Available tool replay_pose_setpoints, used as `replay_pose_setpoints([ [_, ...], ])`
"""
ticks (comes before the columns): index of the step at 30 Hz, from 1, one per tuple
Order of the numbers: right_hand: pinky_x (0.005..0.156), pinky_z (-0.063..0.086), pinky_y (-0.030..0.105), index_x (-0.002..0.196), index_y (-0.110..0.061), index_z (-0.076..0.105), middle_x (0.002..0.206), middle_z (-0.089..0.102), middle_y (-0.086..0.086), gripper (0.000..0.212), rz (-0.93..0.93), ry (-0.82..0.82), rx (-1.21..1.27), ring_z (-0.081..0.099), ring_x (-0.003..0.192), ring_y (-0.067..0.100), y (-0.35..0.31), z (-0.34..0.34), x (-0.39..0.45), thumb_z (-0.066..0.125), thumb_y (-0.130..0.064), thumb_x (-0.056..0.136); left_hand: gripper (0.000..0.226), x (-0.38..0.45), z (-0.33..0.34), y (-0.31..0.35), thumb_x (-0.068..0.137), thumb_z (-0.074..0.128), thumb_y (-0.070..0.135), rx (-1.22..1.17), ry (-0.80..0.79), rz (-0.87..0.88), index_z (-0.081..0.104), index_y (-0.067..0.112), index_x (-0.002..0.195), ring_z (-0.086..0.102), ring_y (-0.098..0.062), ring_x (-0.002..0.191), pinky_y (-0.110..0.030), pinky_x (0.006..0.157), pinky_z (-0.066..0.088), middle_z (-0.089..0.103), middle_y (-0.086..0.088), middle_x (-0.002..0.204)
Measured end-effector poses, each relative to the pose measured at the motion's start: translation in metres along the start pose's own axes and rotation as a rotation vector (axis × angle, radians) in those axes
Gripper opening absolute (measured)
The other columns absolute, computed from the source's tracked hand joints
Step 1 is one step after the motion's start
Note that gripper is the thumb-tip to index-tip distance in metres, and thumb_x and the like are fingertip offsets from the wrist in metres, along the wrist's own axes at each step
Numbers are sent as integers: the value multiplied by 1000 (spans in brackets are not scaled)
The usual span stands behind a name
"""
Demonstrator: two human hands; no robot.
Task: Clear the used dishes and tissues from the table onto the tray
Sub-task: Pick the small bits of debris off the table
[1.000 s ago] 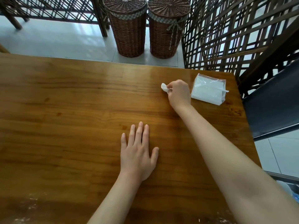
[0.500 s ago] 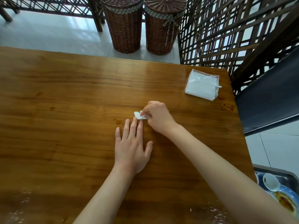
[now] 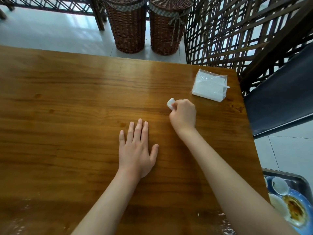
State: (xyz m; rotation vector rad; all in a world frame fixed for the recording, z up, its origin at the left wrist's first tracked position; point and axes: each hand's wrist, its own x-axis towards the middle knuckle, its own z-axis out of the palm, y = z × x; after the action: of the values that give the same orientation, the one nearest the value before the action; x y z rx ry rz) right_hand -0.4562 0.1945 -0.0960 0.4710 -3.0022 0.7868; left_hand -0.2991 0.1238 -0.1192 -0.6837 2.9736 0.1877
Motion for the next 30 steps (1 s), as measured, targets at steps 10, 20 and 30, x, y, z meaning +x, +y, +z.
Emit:
replay_pose_setpoints([
  [10, 75, 44, 17, 90, -9, 75, 93, 68, 5, 17, -276, -100, 167, 60, 89, 15, -1, -18, -19, 60, -1, 85, 75, 0, 1, 0, 86, 6, 61, 5, -1, -3, 6, 21, 150, 5, -25, 145, -47, 114, 4, 9, -3, 158],
  [20, 61, 29, 12, 96, -13, 66, 99, 60, 4, 18, -29, 136, -22, 44, 90, 10, 16, -19, -32, 63, -28, 86, 77, 1, 1, 1, 85, 4, 60, 4, 4, -8, 11, 20, 150, 9, -26, 145, -48, 114, 8, 14, -4, 157],
  [30, 74, 47, 27, 109, -10, 69, 100, 65, 8, 21, -55, 15, -150, 57, 94, 22, -2, 3, -36, 59, -15, 90, 82, -5, -6, -5, 88, 23, 66, -21, 46, -15, -6, 21, 149, -6, -24, 145, -43, 109, -11, -4, -3, 158],
])
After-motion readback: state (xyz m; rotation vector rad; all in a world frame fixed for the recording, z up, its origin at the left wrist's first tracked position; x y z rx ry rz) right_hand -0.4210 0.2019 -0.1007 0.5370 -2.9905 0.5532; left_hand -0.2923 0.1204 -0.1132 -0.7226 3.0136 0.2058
